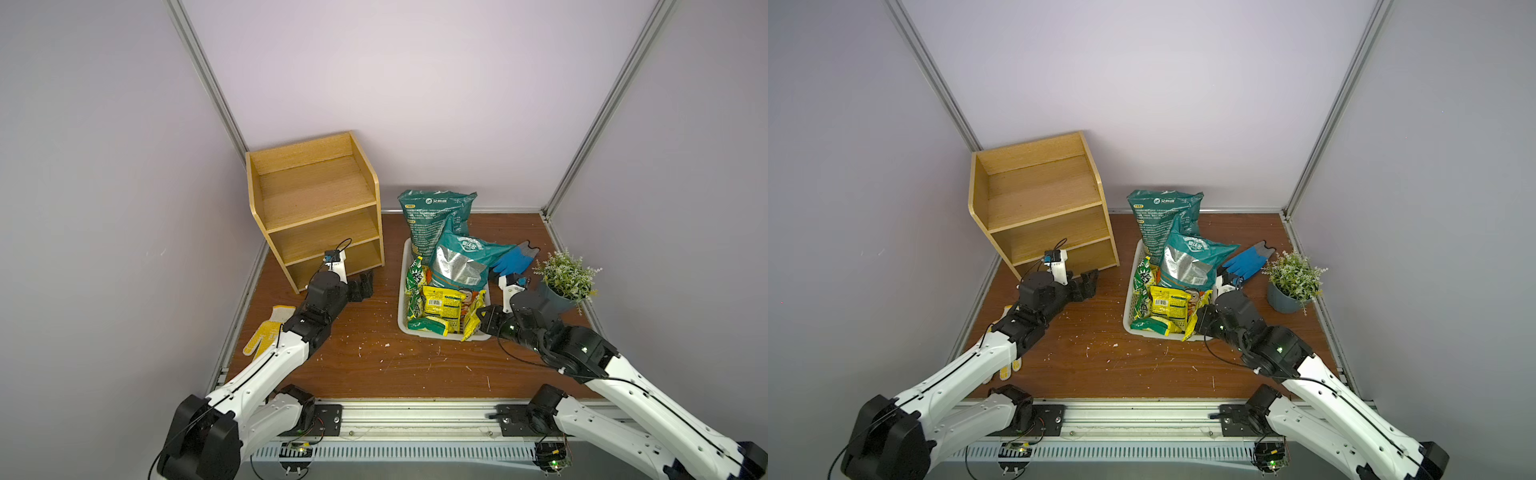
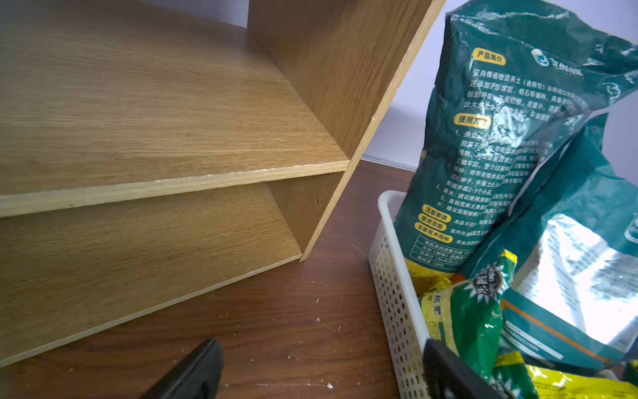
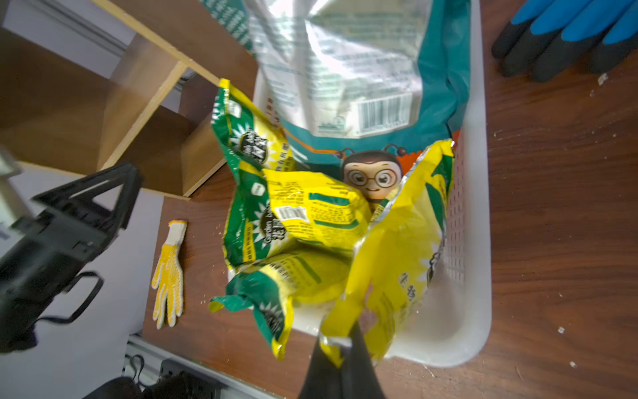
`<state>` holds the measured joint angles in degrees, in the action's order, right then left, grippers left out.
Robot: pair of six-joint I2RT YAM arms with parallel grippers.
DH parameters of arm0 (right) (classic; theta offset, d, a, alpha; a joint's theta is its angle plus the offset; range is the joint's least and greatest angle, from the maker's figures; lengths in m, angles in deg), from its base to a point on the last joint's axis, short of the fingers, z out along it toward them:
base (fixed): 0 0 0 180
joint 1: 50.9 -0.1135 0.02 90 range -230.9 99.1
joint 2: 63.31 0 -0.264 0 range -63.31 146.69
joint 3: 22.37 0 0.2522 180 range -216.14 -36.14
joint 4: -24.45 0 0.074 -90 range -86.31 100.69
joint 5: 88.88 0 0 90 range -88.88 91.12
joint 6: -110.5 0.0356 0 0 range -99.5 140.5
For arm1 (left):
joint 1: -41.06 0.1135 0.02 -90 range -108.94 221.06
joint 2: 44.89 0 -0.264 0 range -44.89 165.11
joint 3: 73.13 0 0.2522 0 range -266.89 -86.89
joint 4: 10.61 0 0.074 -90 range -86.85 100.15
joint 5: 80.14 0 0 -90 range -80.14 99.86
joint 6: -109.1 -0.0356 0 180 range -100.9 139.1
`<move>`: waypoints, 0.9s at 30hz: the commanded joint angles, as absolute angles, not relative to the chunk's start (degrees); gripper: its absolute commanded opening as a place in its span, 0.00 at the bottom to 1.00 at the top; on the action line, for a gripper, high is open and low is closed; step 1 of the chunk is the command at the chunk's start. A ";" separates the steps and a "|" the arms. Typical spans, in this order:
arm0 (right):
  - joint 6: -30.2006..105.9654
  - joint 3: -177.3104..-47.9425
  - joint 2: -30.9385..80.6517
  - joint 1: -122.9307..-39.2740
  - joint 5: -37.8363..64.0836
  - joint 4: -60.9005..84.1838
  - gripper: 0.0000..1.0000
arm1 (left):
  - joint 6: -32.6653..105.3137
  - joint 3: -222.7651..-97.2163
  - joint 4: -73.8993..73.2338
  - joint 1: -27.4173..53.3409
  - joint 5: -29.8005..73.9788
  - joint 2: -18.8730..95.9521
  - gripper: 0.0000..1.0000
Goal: Take down the fertilizer bag from the shelf
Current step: Place the fertilizer bag in the storage box.
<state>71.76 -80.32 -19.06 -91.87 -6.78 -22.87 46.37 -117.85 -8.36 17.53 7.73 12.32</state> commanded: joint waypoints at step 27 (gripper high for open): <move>28.64 -71.25 -14.13 -79.17 -36.48 16.76 0.70 | 28.69 -97.34 -29.26 24.31 -16.08 -4.45 0.99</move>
<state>40.40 -74.16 -17.68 -80.86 -25.44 6.29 32.51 -99.16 -20.10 20.13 -14.26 -4.01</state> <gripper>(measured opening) 0.691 0.990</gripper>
